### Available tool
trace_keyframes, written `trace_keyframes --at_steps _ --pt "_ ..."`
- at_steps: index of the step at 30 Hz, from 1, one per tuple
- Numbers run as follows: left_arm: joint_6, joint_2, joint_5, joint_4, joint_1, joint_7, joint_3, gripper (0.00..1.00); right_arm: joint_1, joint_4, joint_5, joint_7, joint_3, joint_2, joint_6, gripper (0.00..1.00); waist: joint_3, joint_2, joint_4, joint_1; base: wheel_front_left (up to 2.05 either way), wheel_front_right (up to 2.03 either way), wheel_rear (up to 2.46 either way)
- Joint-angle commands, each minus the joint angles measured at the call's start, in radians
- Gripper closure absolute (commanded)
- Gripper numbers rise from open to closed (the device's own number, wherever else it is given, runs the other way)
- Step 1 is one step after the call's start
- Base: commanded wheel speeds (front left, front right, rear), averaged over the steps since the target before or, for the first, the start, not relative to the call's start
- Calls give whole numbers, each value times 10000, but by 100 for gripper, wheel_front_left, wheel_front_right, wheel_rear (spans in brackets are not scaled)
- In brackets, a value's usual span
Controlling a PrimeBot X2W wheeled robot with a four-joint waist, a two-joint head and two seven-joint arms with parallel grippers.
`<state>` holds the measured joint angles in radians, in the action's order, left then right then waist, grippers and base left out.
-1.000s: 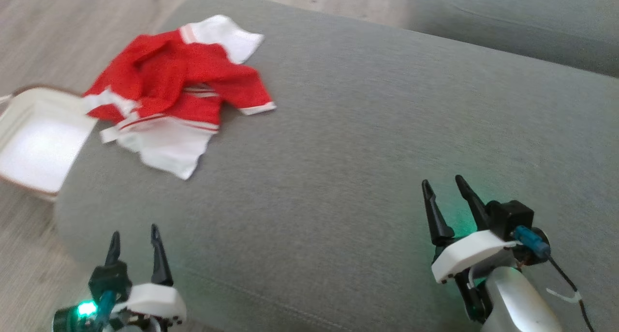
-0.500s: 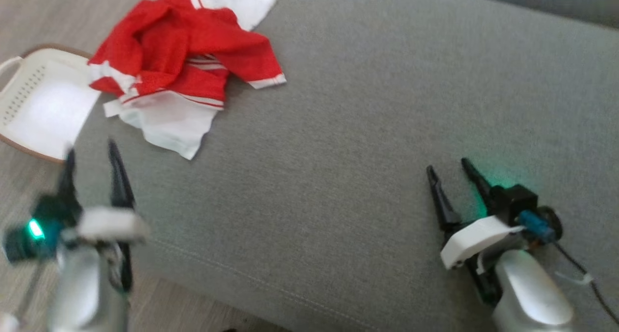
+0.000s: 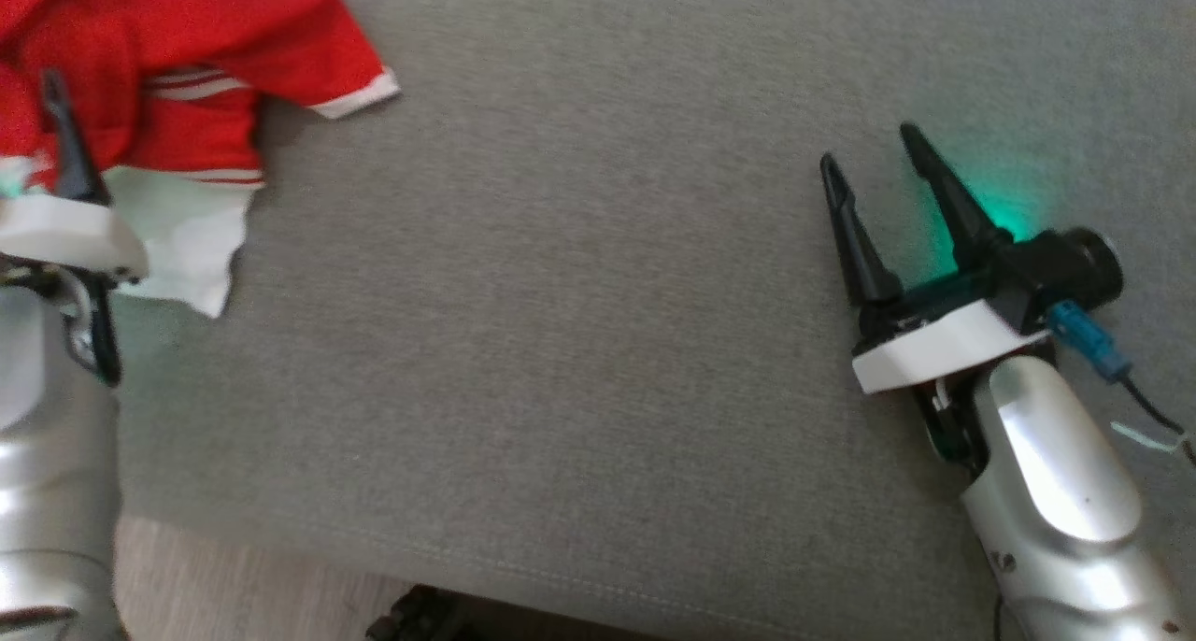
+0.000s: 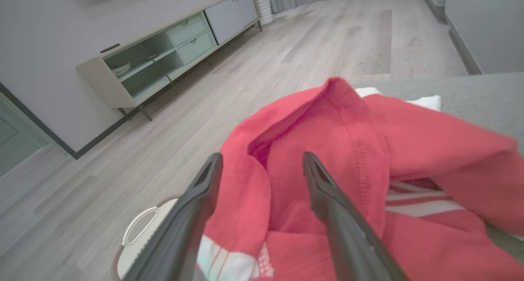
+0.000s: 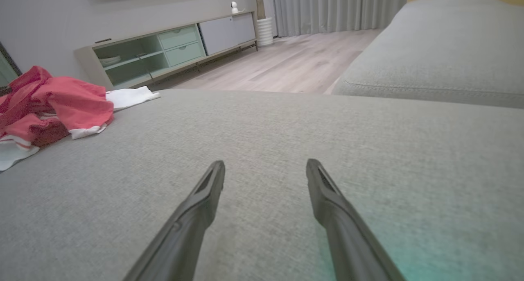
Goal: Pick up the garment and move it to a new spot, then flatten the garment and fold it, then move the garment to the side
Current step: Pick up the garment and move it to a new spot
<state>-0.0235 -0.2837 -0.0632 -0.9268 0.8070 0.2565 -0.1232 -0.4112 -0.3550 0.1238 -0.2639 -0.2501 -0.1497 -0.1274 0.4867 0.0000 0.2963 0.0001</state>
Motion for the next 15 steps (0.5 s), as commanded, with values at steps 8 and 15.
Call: trace_keyframes --at_steps 8,15 --pt "1158 -1105 50 -1270 763 -9 -474 0 71 173 69 22 -33 -158 -33 0 747 0 -709 -1 0 0 0" --pt "1274 -1236 5 -1373 994 42 -446 100 141 131 172 22 170 -64 -33 0 678 0 -646 -1 0 0 0"
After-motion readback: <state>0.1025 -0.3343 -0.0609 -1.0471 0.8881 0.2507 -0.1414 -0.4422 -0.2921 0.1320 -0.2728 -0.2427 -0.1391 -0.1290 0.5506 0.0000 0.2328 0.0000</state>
